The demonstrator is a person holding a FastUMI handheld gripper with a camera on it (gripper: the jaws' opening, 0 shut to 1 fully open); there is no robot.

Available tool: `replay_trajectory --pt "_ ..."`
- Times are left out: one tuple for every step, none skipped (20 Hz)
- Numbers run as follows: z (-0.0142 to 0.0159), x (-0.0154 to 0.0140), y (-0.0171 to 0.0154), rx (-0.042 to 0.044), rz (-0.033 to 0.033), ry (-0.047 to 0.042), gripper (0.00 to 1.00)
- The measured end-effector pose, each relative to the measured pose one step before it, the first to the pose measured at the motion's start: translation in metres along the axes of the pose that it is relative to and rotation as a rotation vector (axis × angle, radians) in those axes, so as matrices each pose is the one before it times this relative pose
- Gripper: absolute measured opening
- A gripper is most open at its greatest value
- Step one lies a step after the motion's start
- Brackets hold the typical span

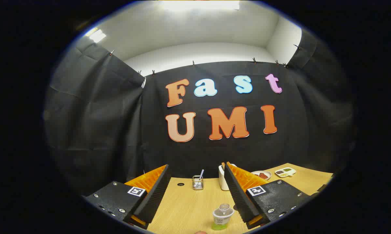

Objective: Take the bottle from table, then pour the juice into the cup, finally place the bottle on the coaster

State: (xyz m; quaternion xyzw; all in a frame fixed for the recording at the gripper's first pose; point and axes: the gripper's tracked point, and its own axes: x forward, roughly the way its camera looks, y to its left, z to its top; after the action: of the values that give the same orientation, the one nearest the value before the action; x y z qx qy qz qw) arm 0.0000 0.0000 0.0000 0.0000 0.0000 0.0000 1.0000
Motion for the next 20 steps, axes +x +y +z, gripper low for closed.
replay_trajectory --pt "0.00152 -0.00040 0.00104 -0.00004 0.00655 -0.00369 0.98" --pt "0.00161 0.00051 -0.00072 -0.00071 0.00186 -0.00464 0.98" --pt "0.00020 0.00032 -0.00041 -0.00350 0.00172 -0.00025 0.98" --pt "0.00099 -0.00016 -0.00081 -0.00491 0.00027 -0.00335 0.98" --pt "0.00018 -0.00164 -0.00045 -0.00366 -0.00085 0.00214 0.98" --pt "0.00244 -0.00192 -0.00161 -0.00049 -0.00151 -0.00838 0.98" --pt "0.00549 -0.00057 0.00002 -0.00462 0.00026 -0.01800 0.98" --pt "0.00538 -0.00120 -0.00183 -0.00397 -0.00375 -0.01272 0.98" --pt "0.00246 -0.00068 -0.00311 -0.00549 -0.00648 -0.00465 0.98" --pt "0.00143 -0.00115 -0.00207 -0.00616 -0.00582 -0.00220 0.98" --pt "0.00078 -0.00035 -0.00089 -0.00715 -0.00338 -0.00055 0.98" --pt "0.00090 0.00029 -0.00139 -0.00713 -0.00006 -0.00198 0.98" --pt "0.00046 0.00101 -0.00073 -0.00901 -0.00191 -0.00255 0.98" --pt "-0.00302 -0.00046 -0.00091 -0.01057 -0.00595 0.00600 0.98" --pt "-0.00557 0.00016 -0.00222 -0.01396 -0.01193 0.01211 0.98" --pt "-0.00743 0.00025 -0.00309 -0.01741 -0.01632 0.01357 0.98" --pt "-0.00669 0.00045 -0.00328 -0.01762 -0.02013 0.01179 0.98" --pt "-0.00684 -0.00149 -0.00037 -0.01412 -0.01514 0.00757 0.98" --pt "-0.00322 -0.00189 0.00289 -0.00964 -0.00402 -0.00514 0.98" --pt "-0.00328 0.00039 0.00346 -0.00418 -0.00260 -0.00723 0.98"
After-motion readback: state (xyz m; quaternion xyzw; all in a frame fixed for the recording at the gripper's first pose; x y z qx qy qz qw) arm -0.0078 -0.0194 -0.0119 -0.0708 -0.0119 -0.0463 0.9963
